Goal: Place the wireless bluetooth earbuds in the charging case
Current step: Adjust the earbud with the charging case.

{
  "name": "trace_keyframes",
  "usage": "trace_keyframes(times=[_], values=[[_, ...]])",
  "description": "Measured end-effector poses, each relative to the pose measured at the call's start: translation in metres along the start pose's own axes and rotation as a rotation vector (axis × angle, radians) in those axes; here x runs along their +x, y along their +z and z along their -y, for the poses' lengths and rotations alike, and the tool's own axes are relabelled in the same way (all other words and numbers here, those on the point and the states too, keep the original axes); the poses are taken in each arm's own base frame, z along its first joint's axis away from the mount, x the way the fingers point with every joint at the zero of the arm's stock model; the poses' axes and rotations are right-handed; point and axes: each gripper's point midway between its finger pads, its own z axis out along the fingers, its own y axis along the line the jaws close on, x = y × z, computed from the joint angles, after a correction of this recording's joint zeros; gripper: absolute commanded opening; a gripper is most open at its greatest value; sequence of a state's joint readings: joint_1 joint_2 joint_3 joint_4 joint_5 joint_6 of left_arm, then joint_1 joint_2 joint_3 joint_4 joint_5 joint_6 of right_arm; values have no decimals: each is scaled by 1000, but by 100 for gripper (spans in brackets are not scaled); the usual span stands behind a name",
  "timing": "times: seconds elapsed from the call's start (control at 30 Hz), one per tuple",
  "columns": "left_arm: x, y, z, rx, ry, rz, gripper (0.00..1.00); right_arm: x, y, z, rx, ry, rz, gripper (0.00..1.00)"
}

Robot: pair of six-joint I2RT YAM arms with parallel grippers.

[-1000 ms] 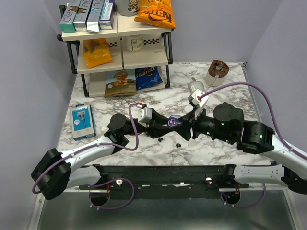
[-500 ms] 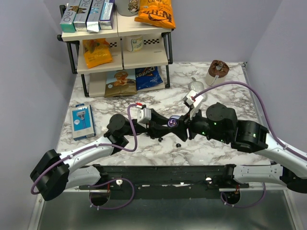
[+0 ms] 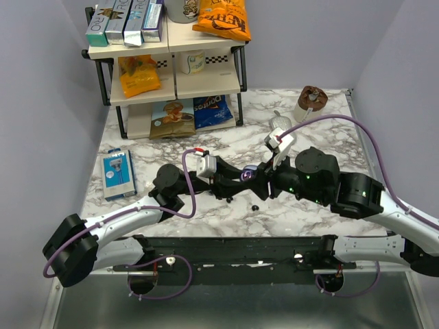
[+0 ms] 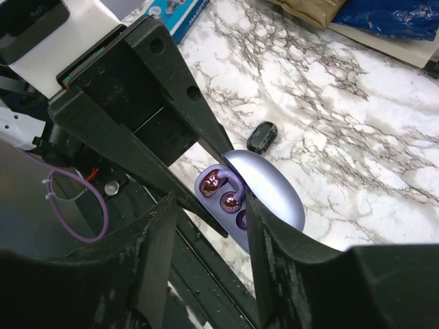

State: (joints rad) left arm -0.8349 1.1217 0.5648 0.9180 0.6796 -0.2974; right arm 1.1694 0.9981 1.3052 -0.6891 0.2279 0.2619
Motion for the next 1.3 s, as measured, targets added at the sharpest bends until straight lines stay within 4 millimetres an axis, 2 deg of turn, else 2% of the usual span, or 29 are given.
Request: trace_keyframes(times=[0.1,0.43,1.1,1.3], values=[[0,1,1,0,1,1,0,0,-2,4,19,12,11,43],[0,3,-1,-17,14,6,0,-3,-4,14,76,38,36,36],[8,4,-6,-51,16,-38,0,8,7,18,107,11,-13,36],[5,7,-6,-51,25,-35,0,5,4,18,104,-1,0,49]])
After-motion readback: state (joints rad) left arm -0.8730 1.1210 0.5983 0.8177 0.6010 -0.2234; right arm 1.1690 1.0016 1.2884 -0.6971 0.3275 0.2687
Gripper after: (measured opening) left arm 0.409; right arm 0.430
